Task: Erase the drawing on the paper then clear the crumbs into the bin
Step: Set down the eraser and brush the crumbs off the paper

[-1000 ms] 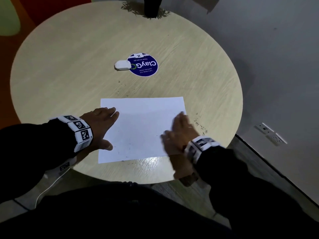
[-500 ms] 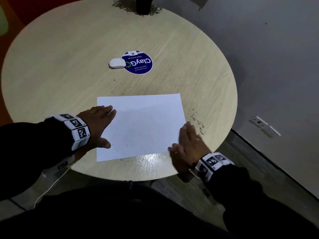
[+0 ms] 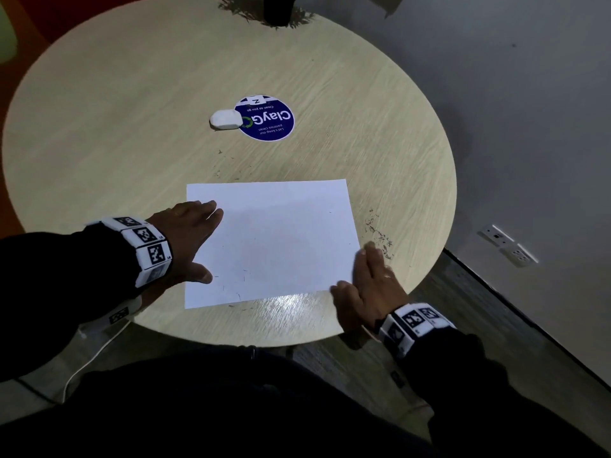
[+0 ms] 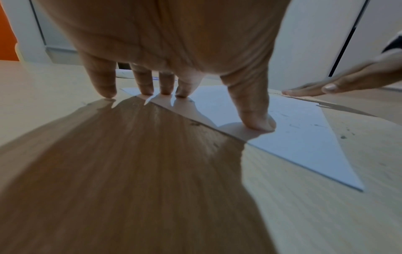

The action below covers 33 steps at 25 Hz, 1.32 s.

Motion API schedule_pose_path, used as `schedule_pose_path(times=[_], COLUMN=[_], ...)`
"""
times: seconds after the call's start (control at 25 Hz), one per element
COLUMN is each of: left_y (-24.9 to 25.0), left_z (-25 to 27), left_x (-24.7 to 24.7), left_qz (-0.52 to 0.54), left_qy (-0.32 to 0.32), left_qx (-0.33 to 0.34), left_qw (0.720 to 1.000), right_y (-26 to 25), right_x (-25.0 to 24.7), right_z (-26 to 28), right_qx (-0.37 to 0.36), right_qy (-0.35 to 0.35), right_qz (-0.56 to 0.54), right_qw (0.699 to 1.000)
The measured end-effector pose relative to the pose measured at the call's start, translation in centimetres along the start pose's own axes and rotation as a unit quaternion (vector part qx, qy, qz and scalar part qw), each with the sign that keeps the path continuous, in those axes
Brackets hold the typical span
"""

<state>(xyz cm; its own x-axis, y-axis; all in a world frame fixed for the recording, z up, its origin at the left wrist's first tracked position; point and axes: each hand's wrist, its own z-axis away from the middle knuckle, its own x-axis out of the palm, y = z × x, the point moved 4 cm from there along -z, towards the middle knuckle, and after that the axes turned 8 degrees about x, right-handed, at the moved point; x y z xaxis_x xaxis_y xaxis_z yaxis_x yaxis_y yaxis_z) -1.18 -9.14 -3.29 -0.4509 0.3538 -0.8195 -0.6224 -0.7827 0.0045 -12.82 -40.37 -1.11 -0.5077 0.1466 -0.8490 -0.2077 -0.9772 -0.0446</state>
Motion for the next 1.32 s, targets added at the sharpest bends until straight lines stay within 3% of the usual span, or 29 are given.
schedule_pose_path(times=[0.12, 0.2, 0.32, 0.36, 0.44, 0.48, 0.56, 0.64, 0.76, 0.92, 0.96, 1.04, 1.2, 1.32], left_y=[0.0, -0.1, -0.2, -0.2, -0.1, -0.1, 0.1, 0.1, 0.1, 0.1, 0.1, 0.0, 0.2, 0.1], left_z=[0.0, 0.0, -0.1, -0.1, -0.2, -0.2, -0.2, -0.1, 0.0, -0.1, 0.0, -0.2, -0.2, -0.2], left_x=[0.0, 0.1, 0.2, 0.1, 0.1, 0.0, -0.1, -0.2, -0.3, -0.1, -0.1, -0.1, -0.1, 0.0], left_qz=[-0.005, -0.004, -0.006, -0.010, -0.013, -0.014, -0.018, -0.018, -0.014, -0.012, -0.014, -0.014, -0.022, -0.014], left_qy=[-0.001, -0.001, -0.005, -0.010, -0.018, -0.021, -0.026, -0.029, -0.029, -0.027, -0.028, -0.034, -0.032, -0.024], left_qx=[0.001, -0.001, -0.004, -0.004, -0.004, -0.005, -0.008, -0.011, -0.010, -0.013, -0.013, -0.012, -0.014, -0.016], left_qw=[1.000, 1.000, 1.000, 1.000, 1.000, 1.000, 0.999, 0.999, 0.999, 0.999, 0.999, 0.999, 0.999, 0.999], right_y=[-6.9, -9.0, -4.2, -2.4, -1.5, -3.0, -8.3, -12.6, -10.9, -2.1, -1.9, -5.6, -13.8, -10.6], right_x=[0.3, 1.0, -0.1, -0.8, -1.1, -0.9, 0.0, 0.8, 0.2, -2.7, -3.1, -3.1, -0.4, -1.1], right_z=[-0.2, -0.6, -3.0, -3.7, -4.5, -4.5, -3.7, -2.7, -3.9, -7.5, -7.9, -7.4, -5.0, -6.5], right_qx=[-0.118, -0.147, -0.076, -0.079, -0.090, -0.102, -0.162, -0.195, -0.159, 0.029, 0.025, -0.070, -0.179, -0.111], right_qy=[-0.015, -0.024, 0.039, 0.060, 0.037, 0.000, 0.026, -0.004, 0.021, 0.038, 0.037, 0.023, -0.014, 0.024], right_qz=[-0.017, -0.012, -0.040, -0.011, 0.083, 0.098, 0.038, -0.012, -0.005, -0.024, 0.011, 0.061, -0.005, -0.023], right_qw=[0.993, 0.989, 0.996, 0.995, 0.992, 0.990, 0.986, 0.981, 0.987, 0.999, 0.999, 0.995, 0.984, 0.993])
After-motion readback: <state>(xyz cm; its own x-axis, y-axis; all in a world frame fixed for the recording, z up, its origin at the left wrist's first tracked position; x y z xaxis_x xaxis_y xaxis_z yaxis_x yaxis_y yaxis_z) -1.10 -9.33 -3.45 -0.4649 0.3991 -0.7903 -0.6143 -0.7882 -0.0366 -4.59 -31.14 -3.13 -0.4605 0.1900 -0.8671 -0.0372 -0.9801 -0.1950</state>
